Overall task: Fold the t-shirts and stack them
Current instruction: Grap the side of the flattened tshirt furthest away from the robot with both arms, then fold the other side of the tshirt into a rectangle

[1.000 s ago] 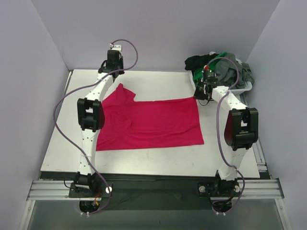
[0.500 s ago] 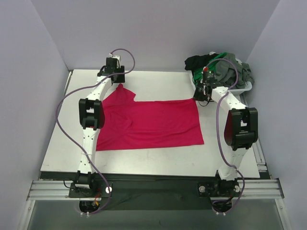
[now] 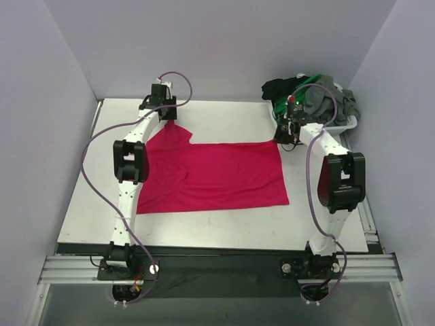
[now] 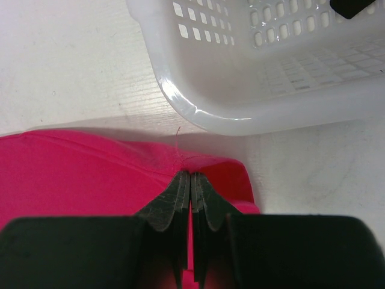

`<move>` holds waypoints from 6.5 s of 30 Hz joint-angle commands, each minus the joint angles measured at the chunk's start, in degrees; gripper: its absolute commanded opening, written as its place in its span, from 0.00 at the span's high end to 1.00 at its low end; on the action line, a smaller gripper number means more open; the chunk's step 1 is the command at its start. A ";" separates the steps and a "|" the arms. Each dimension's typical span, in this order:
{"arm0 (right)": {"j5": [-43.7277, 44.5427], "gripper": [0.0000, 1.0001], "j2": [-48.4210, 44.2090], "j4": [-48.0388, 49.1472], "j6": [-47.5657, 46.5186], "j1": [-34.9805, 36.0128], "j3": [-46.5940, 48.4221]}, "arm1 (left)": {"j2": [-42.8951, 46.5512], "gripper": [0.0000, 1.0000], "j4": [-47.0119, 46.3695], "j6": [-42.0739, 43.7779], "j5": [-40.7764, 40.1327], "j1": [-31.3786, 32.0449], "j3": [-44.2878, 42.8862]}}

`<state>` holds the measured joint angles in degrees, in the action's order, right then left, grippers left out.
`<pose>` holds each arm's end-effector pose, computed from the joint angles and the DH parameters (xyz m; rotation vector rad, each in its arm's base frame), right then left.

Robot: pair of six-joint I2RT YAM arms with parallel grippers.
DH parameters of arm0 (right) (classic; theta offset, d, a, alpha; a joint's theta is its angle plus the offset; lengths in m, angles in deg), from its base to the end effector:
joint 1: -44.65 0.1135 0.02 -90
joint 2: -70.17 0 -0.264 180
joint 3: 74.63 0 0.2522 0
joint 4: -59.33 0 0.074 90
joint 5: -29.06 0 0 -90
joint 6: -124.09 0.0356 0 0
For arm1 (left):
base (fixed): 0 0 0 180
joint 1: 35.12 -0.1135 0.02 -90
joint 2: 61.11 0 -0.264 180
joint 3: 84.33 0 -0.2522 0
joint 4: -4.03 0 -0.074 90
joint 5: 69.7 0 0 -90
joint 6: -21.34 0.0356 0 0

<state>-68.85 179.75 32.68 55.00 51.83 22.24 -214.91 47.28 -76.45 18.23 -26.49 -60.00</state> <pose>0.4349 0.0597 0.2375 0.1987 2.2752 0.4152 0.5847 -0.0874 0.1659 -0.0019 2.2948 -0.1070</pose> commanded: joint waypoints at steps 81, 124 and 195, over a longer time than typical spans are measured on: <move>3.77 1.00 -23.36 12.36 3.70 -0.50 -32.22 | 100.62 1.00 -43.21 -18.22 -3.91 -3.79 117.82; -13.98 0.41 15.04 25.37 -0.07 39.84 11.18 | 122.68 0.38 -32.04 -27.01 0.48 -3.35 132.33; -19.26 0.84 8.37 41.27 -2.10 43.27 -6.29 | 107.74 0.52 -27.04 -27.10 -16.30 9.31 125.38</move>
<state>-86.59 193.02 70.78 52.48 95.33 16.73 -107.07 19.22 -103.22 4.31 -17.77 68.13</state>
